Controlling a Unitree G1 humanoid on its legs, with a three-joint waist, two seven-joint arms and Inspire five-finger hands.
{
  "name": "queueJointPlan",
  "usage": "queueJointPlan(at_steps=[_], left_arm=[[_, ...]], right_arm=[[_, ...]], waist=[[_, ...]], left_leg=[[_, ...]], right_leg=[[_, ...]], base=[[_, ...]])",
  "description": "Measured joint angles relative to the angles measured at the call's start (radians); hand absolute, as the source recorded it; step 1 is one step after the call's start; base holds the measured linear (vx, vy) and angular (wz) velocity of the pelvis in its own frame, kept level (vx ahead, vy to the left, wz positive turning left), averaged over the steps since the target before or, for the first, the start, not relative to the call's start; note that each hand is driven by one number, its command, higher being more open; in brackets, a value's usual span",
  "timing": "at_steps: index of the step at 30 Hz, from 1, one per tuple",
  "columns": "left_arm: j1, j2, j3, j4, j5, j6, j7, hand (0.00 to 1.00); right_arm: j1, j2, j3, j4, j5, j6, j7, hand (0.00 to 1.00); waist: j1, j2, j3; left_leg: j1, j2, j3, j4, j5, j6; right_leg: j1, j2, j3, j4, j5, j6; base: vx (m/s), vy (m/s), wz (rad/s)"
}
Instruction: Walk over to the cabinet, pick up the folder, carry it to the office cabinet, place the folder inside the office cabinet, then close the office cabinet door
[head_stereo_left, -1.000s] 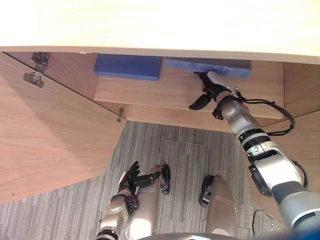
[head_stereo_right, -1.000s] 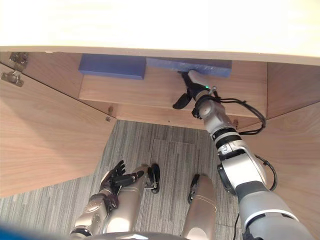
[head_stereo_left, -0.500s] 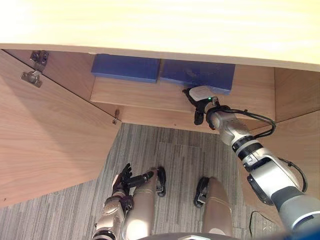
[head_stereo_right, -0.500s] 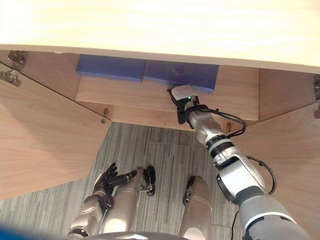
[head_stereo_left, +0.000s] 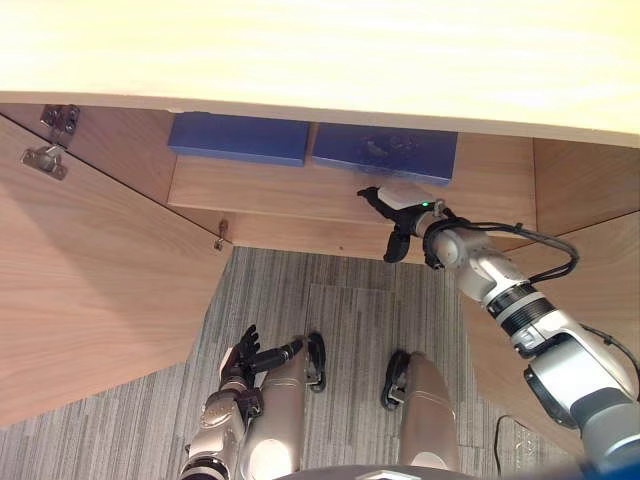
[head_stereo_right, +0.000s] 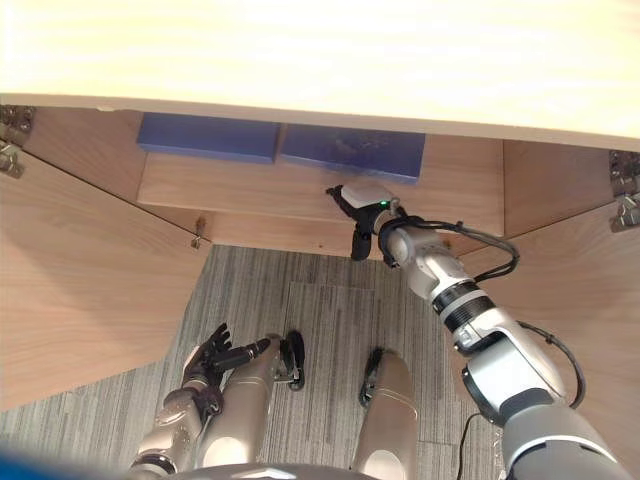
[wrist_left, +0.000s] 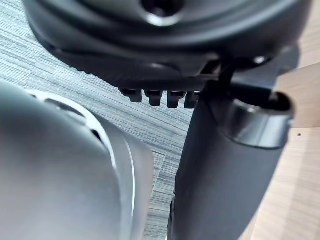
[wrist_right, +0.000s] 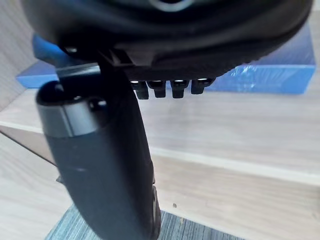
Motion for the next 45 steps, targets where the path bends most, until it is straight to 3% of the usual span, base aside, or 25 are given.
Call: queueJointPlan(at_steps=[10,17,21,23,27,28,30,31,35,37,38,39,40,41,42,43,45], left_arm=[[0.024,-0.001,-0.001,0.005,0.003,0.003,-0.004,1.00],[0.032,0.024,-0.026,0.083,0.030,0.005,-0.025,1.00],[0.035,0.043,-0.023,0.116,0.070,0.006,-0.033,1.00],[0.035,0.045,-0.017,0.123,0.092,0.004,-0.040,1.00],[0.046,0.049,-0.003,0.172,0.163,0.000,-0.044,1.00],[0.051,0.055,-0.004,0.190,0.182,0.000,-0.043,1.00],[0.053,0.038,-0.015,0.222,0.199,0.002,-0.044,1.00],[0.045,0.036,-0.044,0.235,0.213,0.002,-0.041,1.00],[0.021,0.003,-0.071,0.260,0.261,0.004,-0.031,1.00],[0.016,-0.004,-0.070,0.260,0.286,0.003,-0.013,1.00],[0.015,0.000,-0.062,0.261,0.297,0.001,-0.003,1.00],[0.005,0.009,-0.059,0.259,0.296,-0.010,0.004,1.00],[0.000,0.012,-0.059,0.259,0.295,-0.021,0.005,1.00],[-0.017,0.020,-0.054,0.270,0.293,-0.024,0.007,1.00],[-0.010,0.016,-0.037,0.281,0.286,-0.025,0.013,1.00],[-0.007,0.019,-0.020,0.304,0.271,-0.024,0.014,1.00],[0.017,0.022,0.020,0.315,0.224,-0.017,0.018,1.00]], right_arm=[[-0.103,0.005,-0.012,-0.004,0.046,0.002,0.000,1.00],[-0.031,0.022,0.039,-0.036,0.081,-0.033,0.007,1.00],[0.058,0.039,0.077,-0.036,0.119,-0.057,0.010,1.00],[0.095,0.045,0.115,-0.036,0.186,-0.067,0.016,1.00],[0.205,0.147,0.157,-0.035,0.318,-0.108,0.034,1.00],[0.229,0.194,0.156,-0.028,0.324,-0.123,0.033,1.00],[0.271,0.240,0.141,-0.007,0.352,-0.139,0.023,1.00],[0.309,0.273,0.126,0.013,0.352,-0.139,0.009,1.00],[0.492,0.340,0.007,0.057,0.366,-0.133,-0.025,1.00],[0.586,0.361,-0.093,0.057,0.439,-0.127,-0.052,1.00],[0.629,0.381,-0.160,0.051,0.473,-0.116,-0.088,1.00],[0.648,0.396,-0.237,0.050,0.473,-0.097,-0.129,1.00],[0.649,0.399,-0.276,0.049,0.473,-0.092,-0.146,1.00],[0.659,0.408,-0.348,0.050,0.478,-0.089,-0.184,1.00],[0.660,0.405,-0.369,0.049,0.494,-0.090,-0.199,1.00],[0.670,0.401,-0.377,0.045,0.514,-0.091,-0.214,1.00],[0.727,0.397,-0.404,0.046,0.515,-0.089,-0.223,1.00]], waist=[[-0.002,0.004,0.002],[-0.003,0.005,-0.013],[-0.003,0.003,-0.038],[0.001,0.000,-0.043],[0.016,0.004,-0.098],[0.016,0.010,-0.128],[0.005,0.033,-0.170],[-0.024,0.029,-0.184],[-0.048,0.037,-0.196],[-0.064,0.047,-0.197],[-0.069,0.034,-0.189],[-0.085,0.007,-0.174],[-0.091,0.014,-0.177],[-0.085,0.003,-0.155],[-0.078,0.008,-0.152],[-0.090,0.017,-0.142],[-0.087,0.036,-0.132]], left_leg=[[0.105,0.001,0.001,-0.092,0.025,-0.012],[0.342,0.021,0.003,-0.410,0.153,-0.054],[0.400,0.065,0.005,-0.433,0.160,-0.059],[0.403,0.080,-0.017,-0.365,0.160,-0.059],[0.432,0.051,-0.245,-0.188,0.157,-0.062],[0.437,0.038,-0.329,-0.219,0.100,-0.094],[0.508,0.047,-0.384,-0.355,0.063,-0.119],[0.535,0.044,-0.369,-0.415,0.063,-0.119],[0.608,0.034,-0.258,-0.466,0.064,-0.118],[0.602,0.016,-0.203,-0.425,0.067,-0.114],[0.533,-0.009,-0.182,-0.280,0.078,-0.111],[0.474,-0.035,-0.165,-0.285,0.001,-0.050],[0.475,-0.025,-0.171,-0.406,0.047,-0.043],[0.482,-0.011,-0.095,-0.453,0.148,-0.043],[0.487,0.006,-0.031,-0.455,0.149,-0.033],[0.497,0.020,0.008,-0.451,0.148,-0.028],[0.550,0.061,0.105,-0.471,0.148,-0.023]], right_leg=[[0.107,0.005,-0.039,-0.088,0.023,-0.003],[0.361,0.097,-0.090,-0.454,0.173,-0.021],[0.465,0.164,-0.084,-0.600,0.231,-0.037],[0.495,0.186,-0.046,-0.620,0.248,-0.047],[0.561,0.231,0.096,-0.652,0.275,-0.059],[0.558,0.248,0.149,-0.663,0.276,-0.059],[0.531,0.277,0.208,-0.664,0.278,-0.053],[0.514,0.272,0.236,-0.666,0.291,-0.033],[0.504,0.263,0.337,-0.661,0.322,0.016],[0.480,0.262,0.397,-0.660,0.355,0.045],[0.467,0.236,0.456,-0.654,0.367,0.054],[0.445,0.201,0.484,-0.656,0.371,0.065],[0.420,0.198,0.458,-0.655,0.381,0.084],[0.400,0.174,0.363,-0.701,0.421,0.085],[0.399,0.149,0.237,-0.745,0.457,0.048],[0.392,0.116,0.092,-0.710,0.452,0.027],[0.397,0.060,-0.084,-0.560,0.388,-0.058]], base=[[0.02,-0.024,0.00],[0.09,-0.056,-0.11],[0.10,-0.069,-0.24],[0.08,-0.052,-0.49],[0.08,0.003,-1.06],[0.09,0.139,-1.31],[0.07,0.229,-1.18],[0.05,0.187,-0.85],[0.03,0.225,-0.88],[-0.02,0.204,-1.02],[-0.23,0.236,-1.23],[-0.22,0.185,-1.20],[-0.29,0.154,-1.32],[-0.21,0.127,-1.50],[-0.26,0.152,-1.69],[-0.25,0.147,-1.55],[-0.21,0.139,-1.52]])
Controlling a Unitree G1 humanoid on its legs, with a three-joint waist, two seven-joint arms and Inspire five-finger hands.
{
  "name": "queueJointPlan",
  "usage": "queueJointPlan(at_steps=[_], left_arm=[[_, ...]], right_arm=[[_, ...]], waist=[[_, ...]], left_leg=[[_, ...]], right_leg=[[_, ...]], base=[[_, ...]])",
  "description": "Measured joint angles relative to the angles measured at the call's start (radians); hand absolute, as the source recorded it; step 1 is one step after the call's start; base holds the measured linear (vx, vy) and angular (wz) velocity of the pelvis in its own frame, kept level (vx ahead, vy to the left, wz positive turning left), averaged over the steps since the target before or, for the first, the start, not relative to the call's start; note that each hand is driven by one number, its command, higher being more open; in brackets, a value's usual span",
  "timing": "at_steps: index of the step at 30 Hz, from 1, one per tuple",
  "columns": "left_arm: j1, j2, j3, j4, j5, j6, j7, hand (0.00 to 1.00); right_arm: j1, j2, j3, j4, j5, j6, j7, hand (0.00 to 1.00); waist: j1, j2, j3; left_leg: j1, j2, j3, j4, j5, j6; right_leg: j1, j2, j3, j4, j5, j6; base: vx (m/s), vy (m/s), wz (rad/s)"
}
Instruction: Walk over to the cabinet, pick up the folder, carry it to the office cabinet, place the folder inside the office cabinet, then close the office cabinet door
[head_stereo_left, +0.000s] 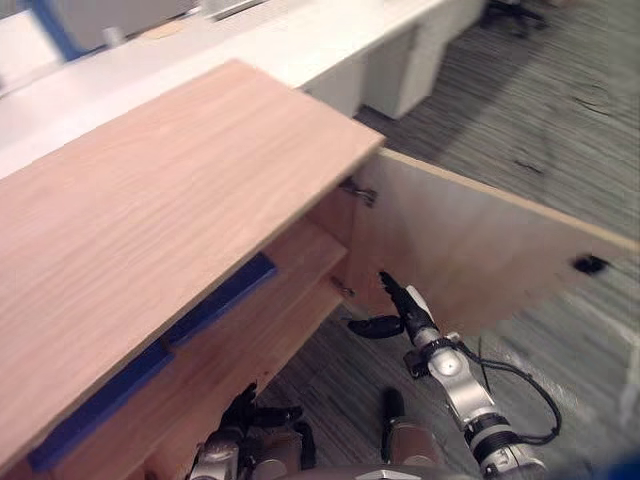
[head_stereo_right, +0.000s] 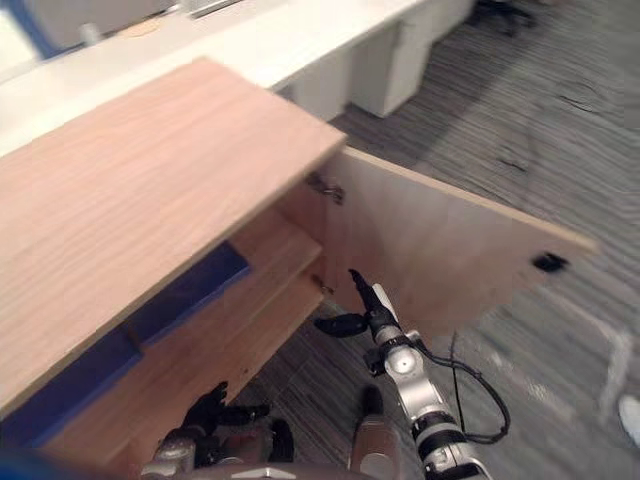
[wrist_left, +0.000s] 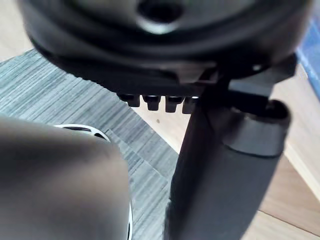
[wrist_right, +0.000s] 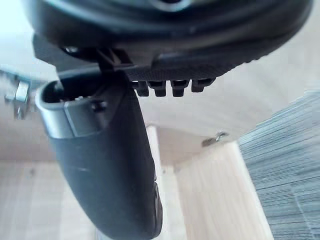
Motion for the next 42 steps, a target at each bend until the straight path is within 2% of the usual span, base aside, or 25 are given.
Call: queueJointPlan(at_steps=[1,2,3,4,5,6,7,9,10,14,17,19,24,30,35,42], left_arm=[[0.021,0.011,0.002,0.000,-0.014,-0.006,0.002,1.00],[0.029,0.018,0.001,0.001,-0.016,-0.006,0.002,1.00],[0.043,0.028,0.000,0.002,-0.017,-0.004,0.001,1.00],[0.054,0.039,-0.002,0.004,-0.017,-0.003,-0.001,1.00],[0.059,0.044,-0.002,0.004,-0.018,-0.003,-0.001,1.00],[0.062,0.043,-0.001,0.013,-0.018,0.001,0.000,1.00],[0.075,0.031,-0.002,0.014,-0.017,0.000,-0.011,1.00],[0.091,0.025,-0.004,0.015,-0.018,0.001,-0.019,1.00],[0.092,0.026,-0.005,0.015,-0.023,0.005,-0.019,1.00],[0.082,0.025,-0.022,0.007,-0.036,0.010,-0.018,1.00],[0.073,0.009,-0.048,-0.010,-0.035,0.011,-0.017,1.00],[0.066,-0.023,-0.077,-0.021,-0.035,0.010,-0.017,1.00],[0.063,-0.033,-0.083,-0.020,-0.023,0.011,0.004,1.00],[0.086,-0.035,-0.066,-0.016,-0.006,0.021,0.015,1.00],[0.089,-0.035,-0.042,-0.016,-0.009,0.021,0.014,1.00],[0.095,-0.035,0.000,-0.016,-0.027,0.022,0.012,1.00]], right_arm=[[0.034,0.000,-0.002,0.000,-0.008,0.000,0.000,1.00],[0.052,0.000,-0.002,0.000,-0.010,0.000,0.000,1.00],[0.085,-0.003,-0.003,0.000,-0.022,0.000,0.000,1.00],[0.125,-0.008,-0.004,0.000,-0.055,0.000,0.002,1.00],[0.144,-0.009,-0.004,0.000,-0.071,0.000,0.004,1.00],[0.175,-0.030,-0.005,0.009,-0.100,0.001,0.011,1.00],[0.214,-0.046,-0.007,0.011,-0.125,0.000,0.017,1.00],[0.246,-0.058,-0.020,0.016,-0.126,0.000,0.021,1.00],[0.261,-0.057,-0.044,0.016,-0.125,0.001,0.025,1.00],[0.282,-0.041,-0.124,0.017,-0.094,0.001,0.030,1.00],[0.278,-0.025,-0.217,0.017,-0.071,0.002,0.008,1.00],[0.271,-0.005,-0.311,0.016,-0.028,0.006,-0.060,1.00],[0.197,0.026,-0.416,0.009,0.056,0.021,-0.181,1.00],[-0.002,0.025,-0.515,0.006,0.192,0.025,-0.297,1.00],[-0.184,-0.050,-0.518,0.100,0.315,0.006,-0.340,1.00],[-0.304,-0.085,-0.445,0.161,0.398,-0.016,-0.300,1.00]], waist=[[0.000,0.005,0.000],[-0.001,0.006,-0.002],[-0.003,0.000,-0.007],[-0.003,-0.017,-0.018],[-0.003,-0.026,-0.023],[-0.006,-0.009,-0.029],[-0.004,0.007,-0.053],[-0.005,0.023,-0.071],[-0.008,0.023,-0.078],[-0.012,0.022,-0.103],[-0.012,0.024,-0.113],[-0.013,0.025,-0.137],[-0.026,0.008,-0.158],[-0.014,0.030,-0.171],[0.000,0.037,-0.175],[0.012,0.036,-0.170]], left_leg=[[0.025,0.022,0.042,-0.010,0.000,0.000],[0.031,0.033,0.056,-0.012,0.001,-0.002],[0.033,0.046,0.080,-0.017,0.002,-0.017],[0.033,0.050,0.093,-0.031,0.006,-0.043],[0.033,0.049,0.093,-0.038,0.013,-0.054],[0.033,0.066,0.072,-0.055,0.025,-0.078],[0.036,0.072,0.046,-0.103,0.060,-0.090],[0.059,0.098,0.043,-0.173,0.110,-0.114],[0.079,0.106,0.038,-0.230,0.147,-0.127],[0.117,0.135,0.026,-0.356,0.228,-0.147],[0.126,0.137,0.026,-0.385,0.243,-0.151],[0.131,0.129,0.026,-0.395,0.243,-0.150],[0.134,0.116,0.021,-0.404,0.249,-0.144],[0.139,0.110,-0.009,-0.433,0.276,-0.139],[0.139,0.105,-0.047,-0.456,0.300,-0.136],[0.141,0.100,-0.059,-0.463,0.306,-0.134]], right_leg=[[0.012,-0.017,-0.017,0.075,-0.026,-0.021],[0.020,-0.023,-0.018,0.099,-0.037,-0.028],[0.036,-0.033,-0.025,0.123,-0.049,-0.023],[0.072,-0.036,-0.035,0.093,-0.073,0.019],[0.095,-0.030,-0.040,0.043,-0.090,0.058],[0.124,0.004,-0.053,-0.034,-0.087,0.072],[0.138,0.048,-0.058,-0.103,-0.058,0.050],[0.151,0.102,-0.054,-0.162,-0.032,0.022],[0.153,0.127,-0.057,-0.182,-0.020,0.009],[0.156,0.190,-0.065,-0.223,-0.006,-0.027],[0.157,0.200,-0.065,-0.230,-0.005,-0.031],[0.159,0.200,-0.065,-0.234,-0.005,-0.031],[0.164,0.190,-0.065,-0.241,-0.001,-0.029],[0.192,0.193,-0.094,-0.282,0.024,-0.032],[0.211,0.194,-0.124,-0.305,0.039,-0.034],[0.224,0.193,-0.136,-0.325,0.051,-0.032]], base=[[-0.18,0.039,-1.26],[-0.18,-0.094,-1.05],[-0.11,-0.143,-0.76],[-0.10,-0.175,-0.63],[-0.08,-0.295,-0.40],[-0.07,-0.323,-0.32],[-0.05,-0.304,-0.35],[0.01,-0.211,-0.29],[0.02,-0.218,-0.16],[0.03,-0.168,-0.05],[0.04,-0.066,-0.02],[0.05,0.012,0.02],[0.01,0.036,0.03],[-0.04,0.019,0.15],[-0.07,0.016,0.19],[-0.02,0.014,0.04]])
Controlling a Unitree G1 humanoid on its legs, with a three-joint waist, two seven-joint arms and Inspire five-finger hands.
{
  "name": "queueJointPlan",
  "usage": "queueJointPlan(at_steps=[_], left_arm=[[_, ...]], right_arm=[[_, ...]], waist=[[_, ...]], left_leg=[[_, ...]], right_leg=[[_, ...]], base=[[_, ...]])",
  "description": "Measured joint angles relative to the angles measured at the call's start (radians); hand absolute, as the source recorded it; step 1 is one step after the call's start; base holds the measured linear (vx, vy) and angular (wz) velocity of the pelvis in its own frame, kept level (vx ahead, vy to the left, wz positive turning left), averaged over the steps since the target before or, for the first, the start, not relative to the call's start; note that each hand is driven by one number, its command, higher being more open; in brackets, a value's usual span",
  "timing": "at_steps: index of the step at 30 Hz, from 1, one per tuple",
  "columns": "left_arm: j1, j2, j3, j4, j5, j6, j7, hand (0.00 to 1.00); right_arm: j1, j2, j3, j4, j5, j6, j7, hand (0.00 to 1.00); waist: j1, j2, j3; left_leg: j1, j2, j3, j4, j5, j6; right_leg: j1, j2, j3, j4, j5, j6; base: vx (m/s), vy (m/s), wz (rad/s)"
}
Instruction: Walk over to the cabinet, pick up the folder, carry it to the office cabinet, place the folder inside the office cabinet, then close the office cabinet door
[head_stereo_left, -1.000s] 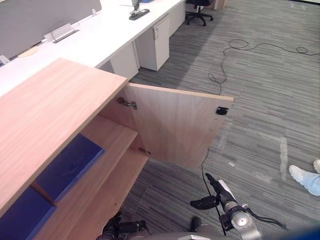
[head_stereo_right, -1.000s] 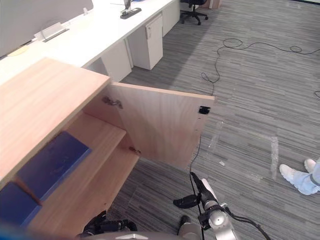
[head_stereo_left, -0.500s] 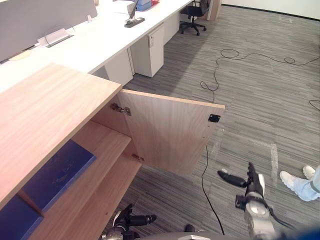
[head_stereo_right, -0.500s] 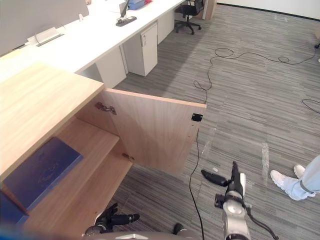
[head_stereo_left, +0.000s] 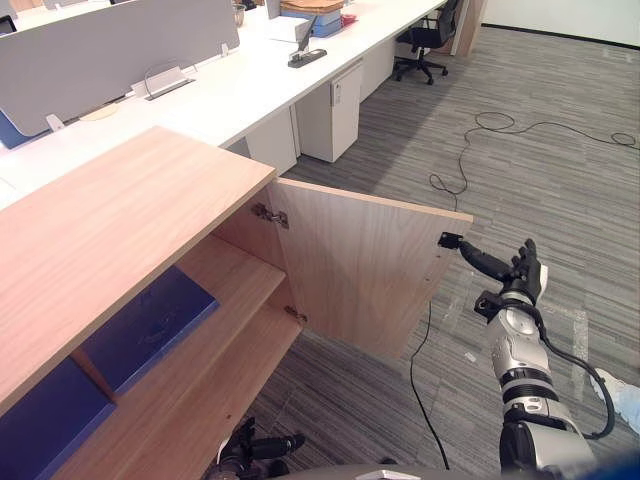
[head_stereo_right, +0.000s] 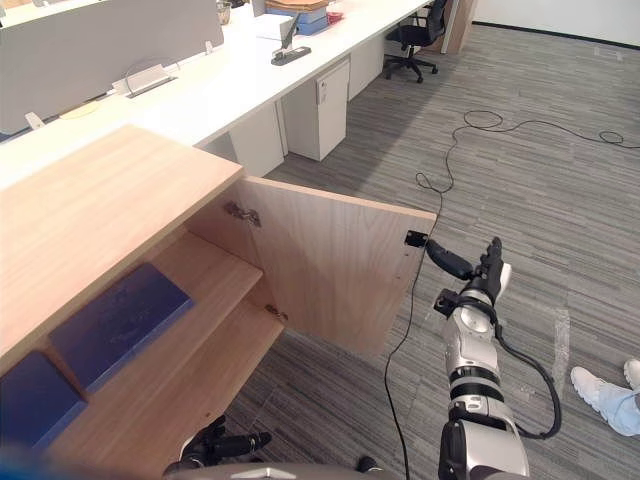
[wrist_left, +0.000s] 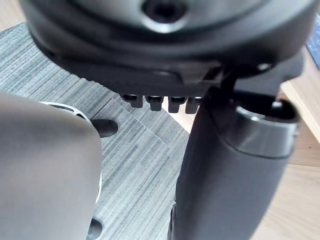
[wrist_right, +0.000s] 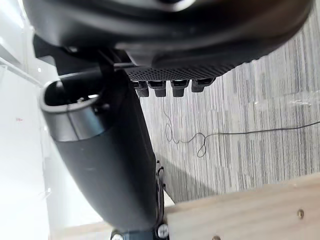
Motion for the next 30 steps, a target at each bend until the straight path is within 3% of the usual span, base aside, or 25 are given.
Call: queueJointPlan(at_steps=[17,22,25,30], left_arm=[[0.006,-0.001,0.054,0.001,0.002,0.001,0.000,1.00],[0.005,0.001,0.056,0.001,0.004,0.008,-0.003,1.00],[0.006,0.002,0.055,0.002,0.018,0.009,-0.011,1.00],[0.009,0.007,0.055,0.002,0.038,0.007,-0.029,1.00]], right_arm=[[-0.014,-0.079,0.280,0.040,0.106,-0.031,0.159,1.00],[-0.014,-0.144,0.345,0.039,0.099,-0.034,0.188,1.00],[-0.014,-0.226,0.436,0.011,-0.002,-0.034,0.197,1.00],[-0.003,-0.410,0.565,-0.101,-0.135,-0.034,0.313,1.00]], waist=[[-0.015,-0.007,0.017],[-0.019,-0.007,0.021],[-0.027,-0.007,0.022],[-0.044,-0.008,0.023]], left_leg=[[0.006,-0.001,-0.028,0.001,0.001,0.002],[0.006,-0.001,-0.028,0.001,0.001,0.002],[0.006,-0.001,-0.027,0.000,0.001,0.002],[0.006,0.002,-0.025,0.000,0.000,0.000]], right_leg=[[0.042,0.019,-0.003,-0.088,0.045,0.000],[0.042,0.019,-0.001,-0.088,0.047,-0.002],[0.041,0.020,0.004,-0.088,0.049,-0.005],[0.040,0.024,0.011,-0.090,0.049,-0.005]], base=[[-0.03,0.006,-0.01],[0.00,0.000,0.00],[-0.01,0.006,-0.01],[-0.01,0.005,-0.01]])
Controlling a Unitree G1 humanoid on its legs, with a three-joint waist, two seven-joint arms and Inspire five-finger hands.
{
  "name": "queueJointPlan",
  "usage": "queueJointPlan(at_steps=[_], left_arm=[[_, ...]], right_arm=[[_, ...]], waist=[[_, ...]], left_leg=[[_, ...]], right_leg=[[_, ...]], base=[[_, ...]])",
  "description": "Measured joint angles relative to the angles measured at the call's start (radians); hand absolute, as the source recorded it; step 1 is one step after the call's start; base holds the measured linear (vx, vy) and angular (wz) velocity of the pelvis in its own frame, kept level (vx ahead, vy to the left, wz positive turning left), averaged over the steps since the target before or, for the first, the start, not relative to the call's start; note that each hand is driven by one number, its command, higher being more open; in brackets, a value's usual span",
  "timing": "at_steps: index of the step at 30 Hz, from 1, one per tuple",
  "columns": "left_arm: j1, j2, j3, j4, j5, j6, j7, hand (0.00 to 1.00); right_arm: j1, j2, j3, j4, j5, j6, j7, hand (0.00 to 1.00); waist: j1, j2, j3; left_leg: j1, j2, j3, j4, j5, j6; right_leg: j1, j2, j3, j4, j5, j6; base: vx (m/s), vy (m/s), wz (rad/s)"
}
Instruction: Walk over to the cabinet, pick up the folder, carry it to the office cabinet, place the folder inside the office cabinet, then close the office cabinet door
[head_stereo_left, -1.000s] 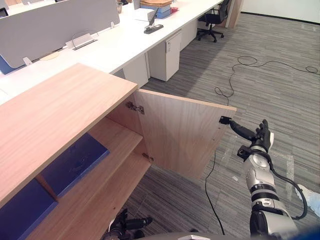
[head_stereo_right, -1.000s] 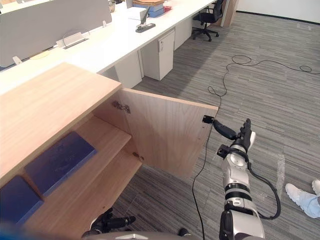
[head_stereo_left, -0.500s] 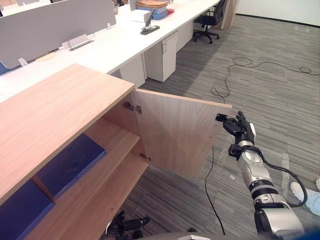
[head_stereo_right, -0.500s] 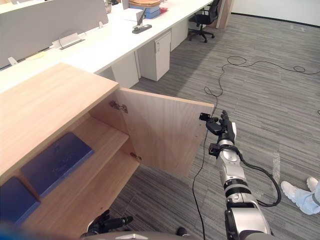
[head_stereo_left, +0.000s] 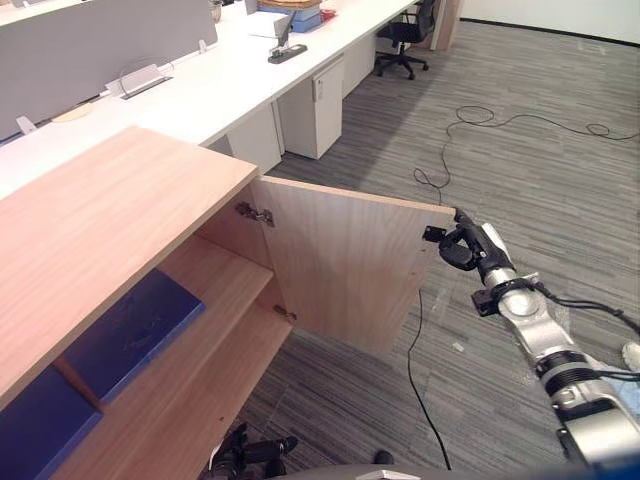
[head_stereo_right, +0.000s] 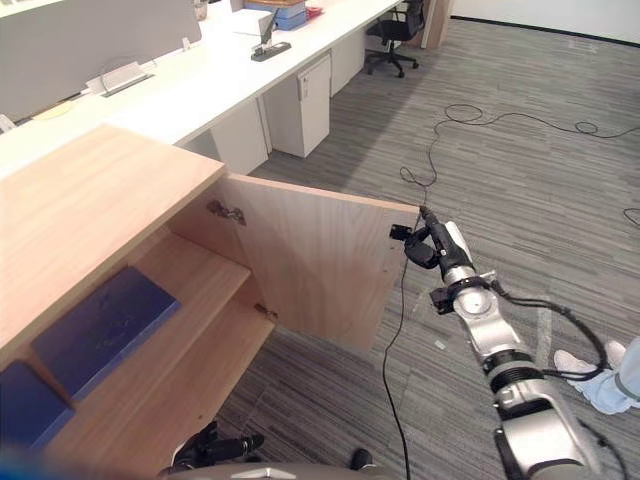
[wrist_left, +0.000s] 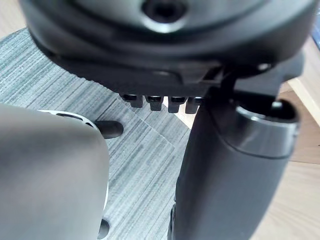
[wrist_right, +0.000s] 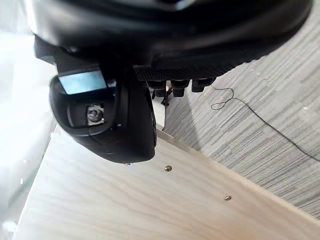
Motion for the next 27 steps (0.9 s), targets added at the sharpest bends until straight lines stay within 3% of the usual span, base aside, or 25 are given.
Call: queueJointPlan(at_steps=[9,13,22,26,27], left_arm=[[0.003,0.007,-0.001,0.000,0.025,-0.011,-0.037,1.00],[0.007,0.013,-0.002,0.000,0.036,-0.012,-0.048,1.00],[0.013,0.021,-0.003,0.006,0.062,-0.012,-0.050,1.00],[0.013,0.025,0.004,0.031,0.066,-0.013,-0.052,1.00],[0.014,0.025,0.018,0.045,0.084,-0.013,-0.053,1.00]], right_arm=[[0.003,-0.077,0.009,-0.056,0.015,-0.003,0.155,1.00],[0.003,-0.096,0.047,-0.101,0.137,-0.003,0.228,1.00],[0.002,-0.101,0.090,-0.129,0.396,0.012,0.293,1.00],[0.002,-0.219,0.183,-0.249,0.472,0.076,0.310,1.00],[0.002,-0.292,0.229,-0.331,0.476,0.099,0.328,1.00]], waist=[[-0.009,0.000,0.000],[-0.009,0.000,0.000],[-0.014,0.004,-0.003],[-0.021,0.006,-0.006],[-0.022,0.005,-0.007]], left_leg=[[0.007,0.004,0.009,0.000,-0.006,-0.006],[0.021,0.011,0.035,0.001,-0.014,-0.010],[0.033,0.022,0.059,0.001,-0.020,-0.016],[0.033,0.029,0.063,0.003,-0.023,-0.018],[0.031,0.036,0.065,0.011,-0.031,-0.018]], right_leg=[[-0.002,0.005,0.016,0.004,-0.002,-0.005],[-0.004,0.012,0.041,0.007,-0.003,-0.006],[-0.008,0.024,0.068,0.007,-0.003,-0.010],[-0.012,0.030,0.076,0.007,-0.004,-0.012],[-0.017,0.037,0.087,0.007,-0.003,-0.017]], base=[[-0.01,0.008,-0.03],[-0.02,0.013,-0.18],[-0.02,-0.001,-0.10],[-0.02,-0.009,-0.09],[-0.01,-0.030,-0.24]])
